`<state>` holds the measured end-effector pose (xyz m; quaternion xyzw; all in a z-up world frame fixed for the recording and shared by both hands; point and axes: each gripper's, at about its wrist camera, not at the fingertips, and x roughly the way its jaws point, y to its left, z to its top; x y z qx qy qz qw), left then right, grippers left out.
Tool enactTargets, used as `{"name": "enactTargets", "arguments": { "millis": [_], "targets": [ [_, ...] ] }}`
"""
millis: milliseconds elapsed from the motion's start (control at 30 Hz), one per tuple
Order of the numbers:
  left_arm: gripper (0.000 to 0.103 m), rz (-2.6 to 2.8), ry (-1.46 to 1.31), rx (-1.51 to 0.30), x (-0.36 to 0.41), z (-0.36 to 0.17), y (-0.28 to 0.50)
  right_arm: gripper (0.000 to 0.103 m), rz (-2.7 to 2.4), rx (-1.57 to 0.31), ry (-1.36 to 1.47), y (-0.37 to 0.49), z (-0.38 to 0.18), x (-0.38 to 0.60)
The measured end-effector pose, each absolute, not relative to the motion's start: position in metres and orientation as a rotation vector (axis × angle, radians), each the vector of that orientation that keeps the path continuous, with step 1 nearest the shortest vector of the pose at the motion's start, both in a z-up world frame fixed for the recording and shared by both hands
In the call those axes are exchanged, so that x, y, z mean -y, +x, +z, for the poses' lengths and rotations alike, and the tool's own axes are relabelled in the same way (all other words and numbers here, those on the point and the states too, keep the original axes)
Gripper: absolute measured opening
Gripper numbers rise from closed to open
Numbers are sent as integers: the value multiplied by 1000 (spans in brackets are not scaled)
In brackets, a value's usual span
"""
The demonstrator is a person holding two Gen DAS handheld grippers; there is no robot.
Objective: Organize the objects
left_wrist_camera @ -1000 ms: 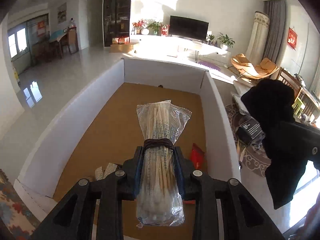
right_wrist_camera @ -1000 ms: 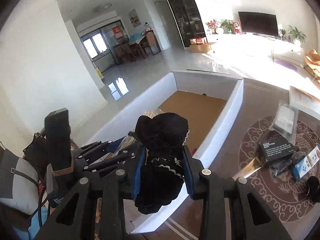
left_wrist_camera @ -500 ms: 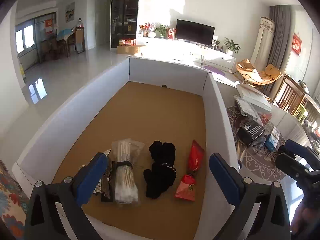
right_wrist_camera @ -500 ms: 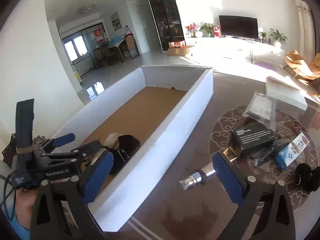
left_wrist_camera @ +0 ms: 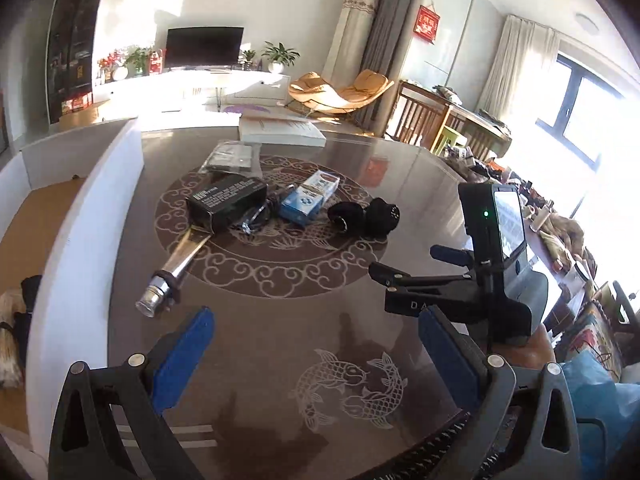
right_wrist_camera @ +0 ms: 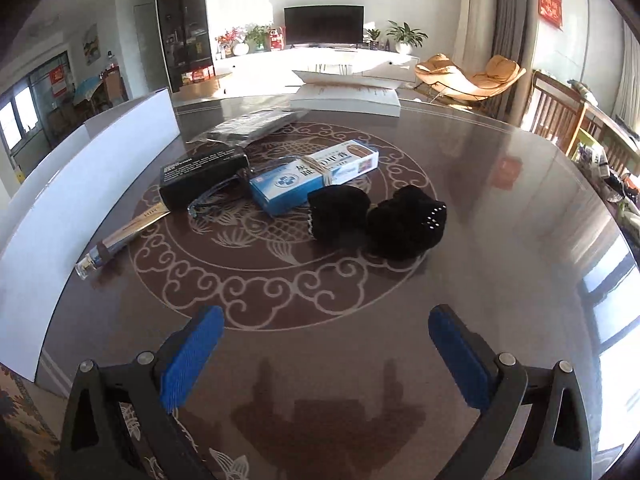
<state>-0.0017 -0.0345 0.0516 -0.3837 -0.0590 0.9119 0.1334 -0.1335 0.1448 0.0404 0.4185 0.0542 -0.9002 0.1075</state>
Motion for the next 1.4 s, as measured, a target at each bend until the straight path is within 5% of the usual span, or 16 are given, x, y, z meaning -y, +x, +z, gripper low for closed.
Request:
{"name": "enactTargets", "arguments": {
  "millis": [267, 500, 1400],
  "targets": [
    [103, 2648, -1321, -45, -7, -18, -32, 102, -2638, -215, 1362, -136, 18, -173],
    [103, 2750, -1429, -21, 17, -40, -82, 103, -2643, -147, 1382, -148, 5, -174],
    [103, 2793, -1439, -2, 24, -41, -120, 103, -2651, -143, 1377, -149, 6, -170]
  ]
}}
